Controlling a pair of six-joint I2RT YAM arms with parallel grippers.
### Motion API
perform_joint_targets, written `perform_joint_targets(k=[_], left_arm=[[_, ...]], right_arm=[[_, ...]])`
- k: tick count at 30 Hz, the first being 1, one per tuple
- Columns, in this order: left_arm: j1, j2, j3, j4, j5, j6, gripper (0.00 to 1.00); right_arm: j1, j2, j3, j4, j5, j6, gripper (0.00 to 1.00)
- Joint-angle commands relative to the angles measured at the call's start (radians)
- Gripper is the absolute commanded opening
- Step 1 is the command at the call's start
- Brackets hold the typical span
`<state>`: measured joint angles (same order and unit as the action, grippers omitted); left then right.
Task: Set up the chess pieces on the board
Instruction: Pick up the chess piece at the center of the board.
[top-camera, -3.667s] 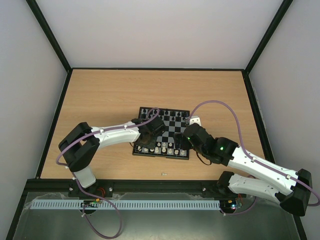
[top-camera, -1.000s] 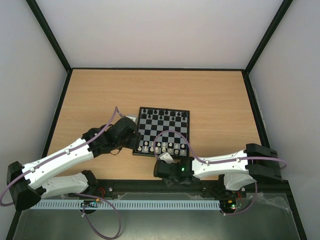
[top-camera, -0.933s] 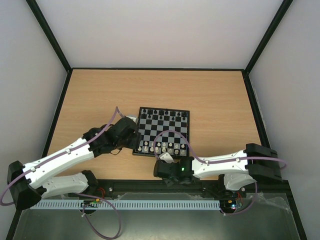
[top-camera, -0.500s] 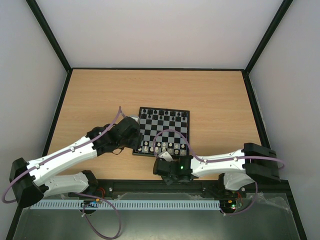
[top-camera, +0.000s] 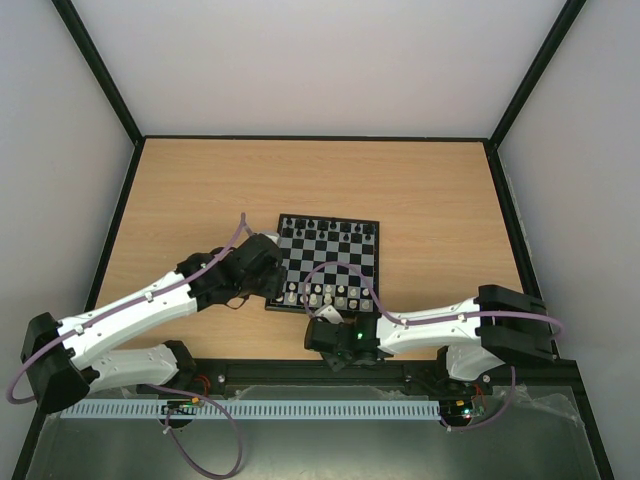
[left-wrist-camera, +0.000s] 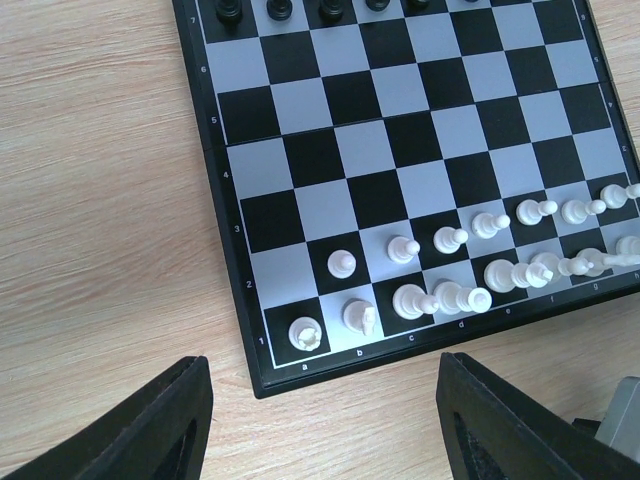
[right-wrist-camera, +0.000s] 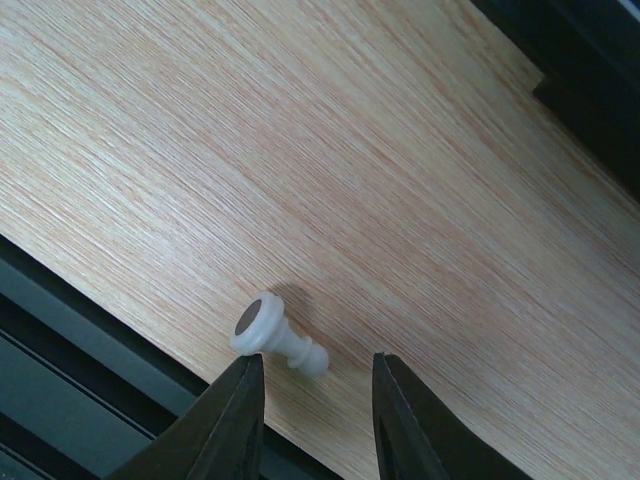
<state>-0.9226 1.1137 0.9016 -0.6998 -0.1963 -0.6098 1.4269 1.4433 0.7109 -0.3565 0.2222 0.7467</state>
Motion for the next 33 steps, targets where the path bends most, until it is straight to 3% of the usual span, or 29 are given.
perform_joint_targets(k=[1, 33], left_arm=[[-0.005, 0.009, 0.003, 0.009, 0.005, 0.010, 0.65], [-0.004, 0.028, 0.010, 0.015, 0.011, 0.014, 0.64]], right_arm=[[-0.008, 0.024, -0.014, -0.001, 0.000, -0.015, 0.30], [-0.062, 0.040, -0.038, 0.042, -0.028, -0.051, 0.16]])
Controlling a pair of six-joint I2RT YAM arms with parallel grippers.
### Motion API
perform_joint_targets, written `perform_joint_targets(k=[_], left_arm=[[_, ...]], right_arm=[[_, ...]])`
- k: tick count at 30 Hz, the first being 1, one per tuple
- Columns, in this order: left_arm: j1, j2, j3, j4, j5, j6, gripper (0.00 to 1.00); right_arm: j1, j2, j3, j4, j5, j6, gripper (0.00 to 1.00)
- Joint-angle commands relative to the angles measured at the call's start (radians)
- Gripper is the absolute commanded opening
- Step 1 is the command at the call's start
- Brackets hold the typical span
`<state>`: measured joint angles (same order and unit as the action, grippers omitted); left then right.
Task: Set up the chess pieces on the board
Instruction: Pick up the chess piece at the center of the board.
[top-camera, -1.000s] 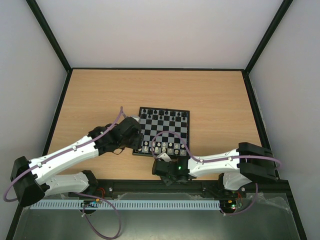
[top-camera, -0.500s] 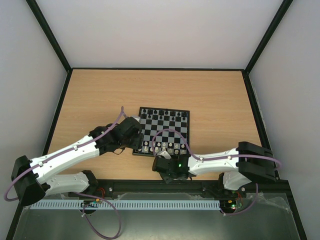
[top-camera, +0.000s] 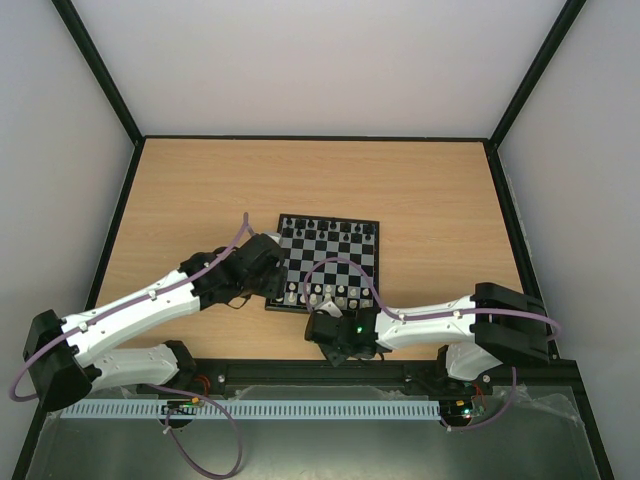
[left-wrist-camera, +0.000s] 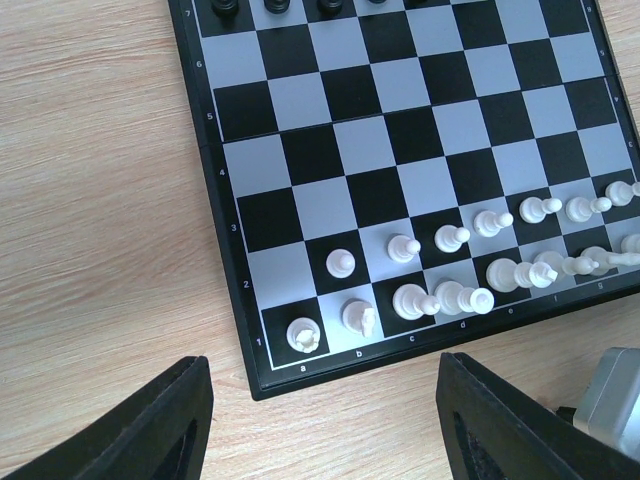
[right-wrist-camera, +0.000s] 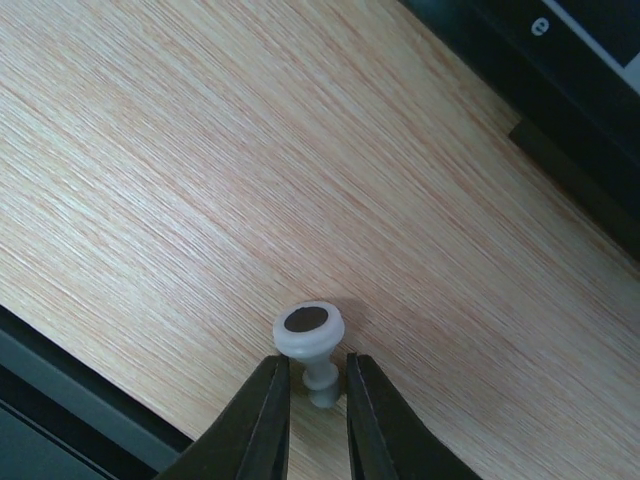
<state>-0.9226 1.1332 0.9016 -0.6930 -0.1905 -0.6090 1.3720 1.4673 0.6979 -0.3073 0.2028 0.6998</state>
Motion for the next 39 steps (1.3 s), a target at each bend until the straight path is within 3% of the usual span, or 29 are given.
perform_joint_targets(k=[1, 17, 27, 39], left_arm=[[-0.004, 0.009, 0.009, 0.008, 0.005, 0.014, 0.65], [-0.004, -0.001, -0.010, 0.026, 0.034, 0.005, 0.65], [-0.004, -0.080, -0.110, 0.125, 0.170, -0.015, 0.66], [-0.003, -0.251, -0.231, 0.267, 0.441, -0.052, 0.68]], right_arm=[[-0.007, 0.017, -0.026, -0.006, -0.010, -0.003, 0.16], [-0.013, -0.060, -0.035, -0.010, 0.007, 0.003, 0.08], [-0.014, -0.176, -0.040, -0.023, -0.005, -0.011, 0.08], [-0.014, -0.355, -0.033, -0.039, -0.096, -0.061, 0.08]])
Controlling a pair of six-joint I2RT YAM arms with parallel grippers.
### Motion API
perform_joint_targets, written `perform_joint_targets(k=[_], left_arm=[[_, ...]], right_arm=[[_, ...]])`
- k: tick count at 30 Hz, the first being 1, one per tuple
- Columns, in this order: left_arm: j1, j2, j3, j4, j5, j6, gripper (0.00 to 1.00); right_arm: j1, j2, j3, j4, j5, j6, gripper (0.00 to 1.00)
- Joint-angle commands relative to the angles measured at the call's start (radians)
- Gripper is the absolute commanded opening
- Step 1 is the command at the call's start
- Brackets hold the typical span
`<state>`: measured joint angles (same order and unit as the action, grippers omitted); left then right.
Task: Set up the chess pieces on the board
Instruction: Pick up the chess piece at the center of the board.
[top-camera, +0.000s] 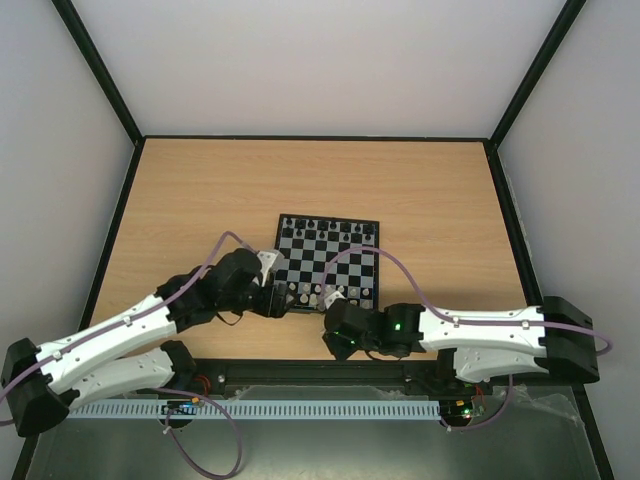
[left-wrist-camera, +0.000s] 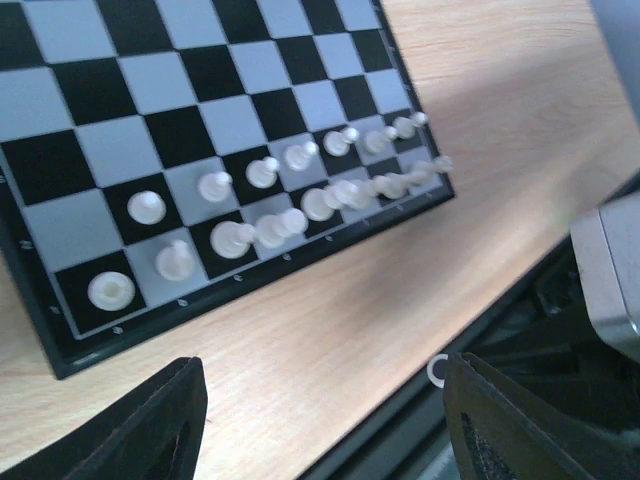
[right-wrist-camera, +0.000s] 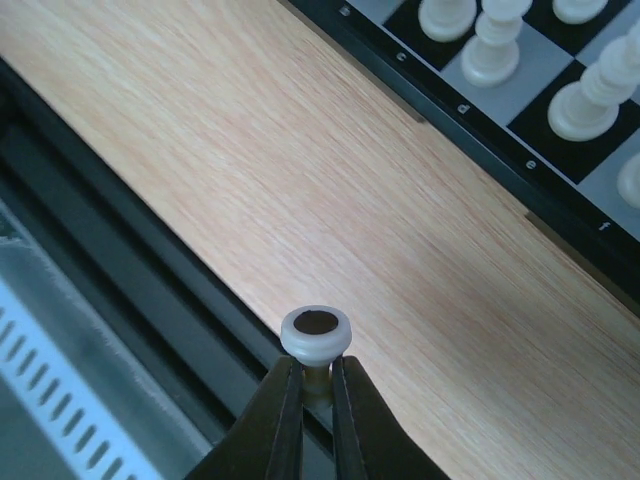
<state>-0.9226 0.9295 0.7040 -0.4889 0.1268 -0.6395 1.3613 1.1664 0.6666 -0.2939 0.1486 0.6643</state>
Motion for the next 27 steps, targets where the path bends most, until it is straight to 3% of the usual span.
perform_joint_targets(k=[1, 12, 27], left_arm=[[-0.003, -0.059, -0.042, 0.076, 0.144, -0.024, 0.68], [-0.004, -0.176, -0.152, 0.245, 0.348, -0.078, 0.70], [-0.004, -0.218, -0.265, 0.389, 0.539, -0.144, 0.76]], right_arm=[[-0.004, -0.067, -0.001, -0.052, -0.053, -0.025, 0.08], [-0.004, -0.141, 0.004, -0.039, -0.128, -0.074, 0.08], [-0.004, -0.138, 0.006, -0.029, -0.153, -0.091, 0.08]])
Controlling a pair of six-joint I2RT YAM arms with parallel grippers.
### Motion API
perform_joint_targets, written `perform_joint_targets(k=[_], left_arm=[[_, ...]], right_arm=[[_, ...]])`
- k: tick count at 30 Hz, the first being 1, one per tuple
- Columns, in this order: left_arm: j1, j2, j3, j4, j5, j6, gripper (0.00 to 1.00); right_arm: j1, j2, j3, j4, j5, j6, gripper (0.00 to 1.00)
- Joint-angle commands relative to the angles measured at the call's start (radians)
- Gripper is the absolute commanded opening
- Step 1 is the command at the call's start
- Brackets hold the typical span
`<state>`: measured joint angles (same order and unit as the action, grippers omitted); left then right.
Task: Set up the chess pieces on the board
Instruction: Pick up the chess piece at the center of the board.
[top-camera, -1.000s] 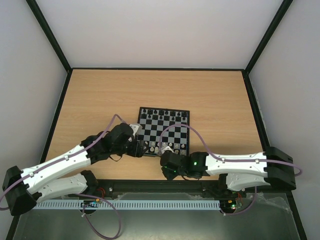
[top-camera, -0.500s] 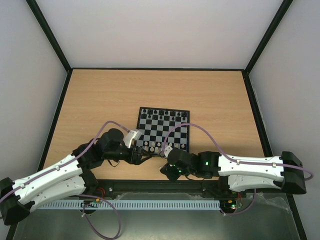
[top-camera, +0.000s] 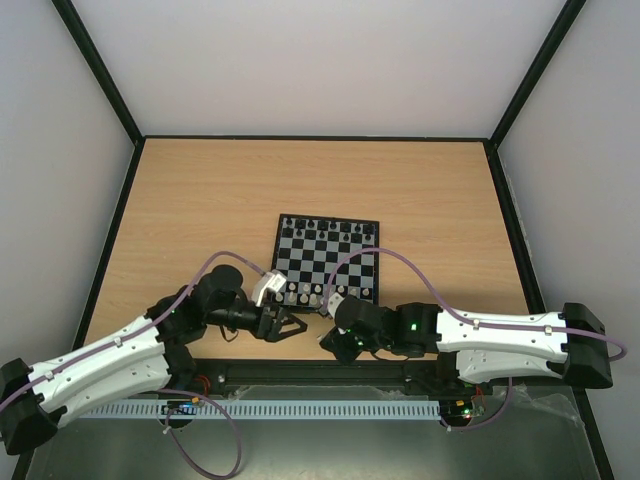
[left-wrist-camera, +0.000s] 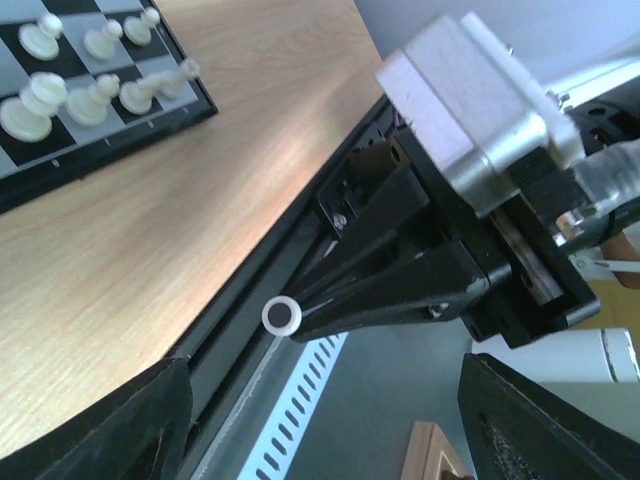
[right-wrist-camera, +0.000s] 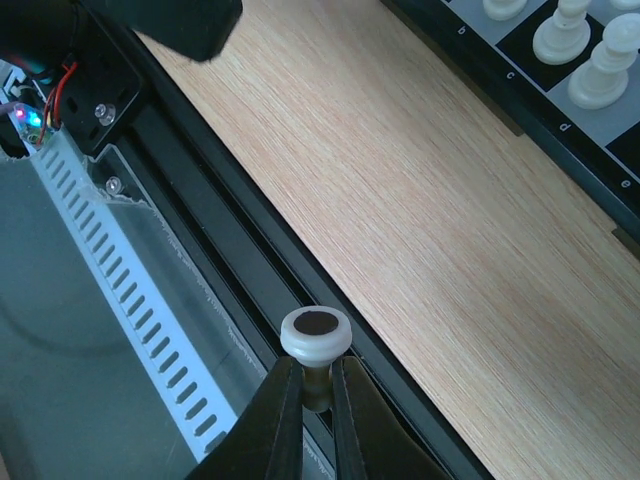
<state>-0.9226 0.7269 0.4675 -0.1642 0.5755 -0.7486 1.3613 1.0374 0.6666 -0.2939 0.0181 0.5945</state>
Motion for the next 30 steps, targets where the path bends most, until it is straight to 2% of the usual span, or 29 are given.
perform_joint_targets(k=[1, 8, 14, 30], left_arm=[[-0.004, -0.019, -0.037, 0.069, 0.105, -0.041, 0.77], [-0.004, -0.069, -0.075, 0.077, 0.193, -0.071, 0.85], [-0.004, -0.129, -0.094, 0.109, 0.225, -0.109, 0.99], [-0.006, -0.180, -0.114, 0.177, 0.271, -0.176, 0.99]], right_arm=[[-0.003, -0.007, 0.009, -0.030, -0.027, -0.025, 0.08], [-0.004, -0.009, 0.019, -0.034, -0.050, -0.046, 0.07], [-0.004, -0.007, 0.027, -0.031, -0.076, -0.063, 0.07], [-0.003, -0.028, 0.085, 0.011, -0.281, -0.122, 0.07]])
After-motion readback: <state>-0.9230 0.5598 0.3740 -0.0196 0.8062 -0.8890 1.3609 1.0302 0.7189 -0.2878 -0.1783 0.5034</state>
